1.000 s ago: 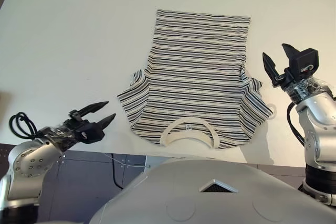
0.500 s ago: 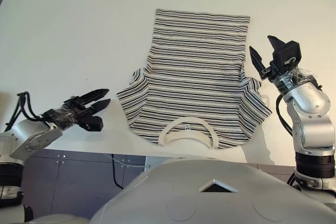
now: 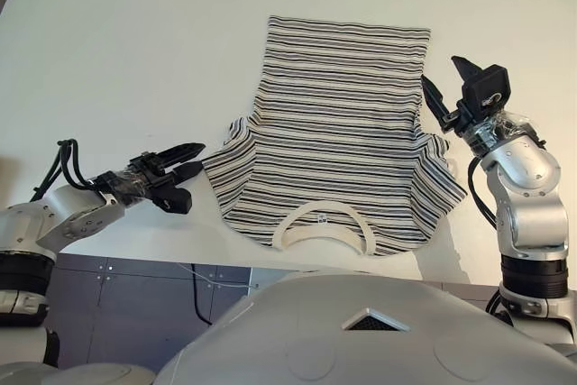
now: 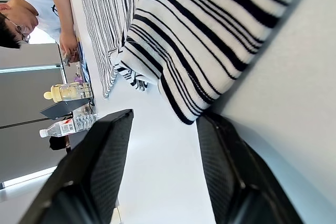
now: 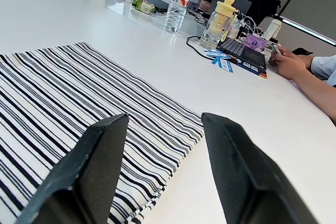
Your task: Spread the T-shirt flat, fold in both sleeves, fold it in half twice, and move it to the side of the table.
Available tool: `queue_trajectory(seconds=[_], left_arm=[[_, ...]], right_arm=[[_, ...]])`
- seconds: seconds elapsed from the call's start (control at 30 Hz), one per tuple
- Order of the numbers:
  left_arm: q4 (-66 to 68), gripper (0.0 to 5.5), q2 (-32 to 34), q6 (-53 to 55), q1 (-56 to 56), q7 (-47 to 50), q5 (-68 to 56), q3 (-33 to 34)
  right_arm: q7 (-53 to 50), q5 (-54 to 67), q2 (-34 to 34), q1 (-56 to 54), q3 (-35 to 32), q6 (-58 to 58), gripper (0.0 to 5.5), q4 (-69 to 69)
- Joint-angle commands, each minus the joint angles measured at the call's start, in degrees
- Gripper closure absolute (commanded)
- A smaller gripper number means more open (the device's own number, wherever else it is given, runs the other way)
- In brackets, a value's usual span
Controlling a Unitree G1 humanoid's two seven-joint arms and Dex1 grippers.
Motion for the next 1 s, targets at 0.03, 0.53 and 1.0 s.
queue_trajectory(seconds=[0.03, 0.53, 1.0], left_arm=[[-1.38, 3.3, 3.39, -2.49, 3.66, 2.92, 3.88, -2.05], [0.18, 3.66, 1.52, 2.51, 1.79, 9.85, 6.92, -9.83], [-8.27, 5.36, -1.02, 8.98, 9.25, 10.76, 0.41, -7.43]], right_arm=[[-0.45, -0.19, 0.52, -0.73, -0.19, 0.32, 2.94, 0.45], [-0.44, -0.39, 1.13, -2.3, 0.41, 0.13, 2.87, 1.48], [1.08, -0.27, 0.83, -2.12, 1.38, 0.11, 2.87, 1.92]])
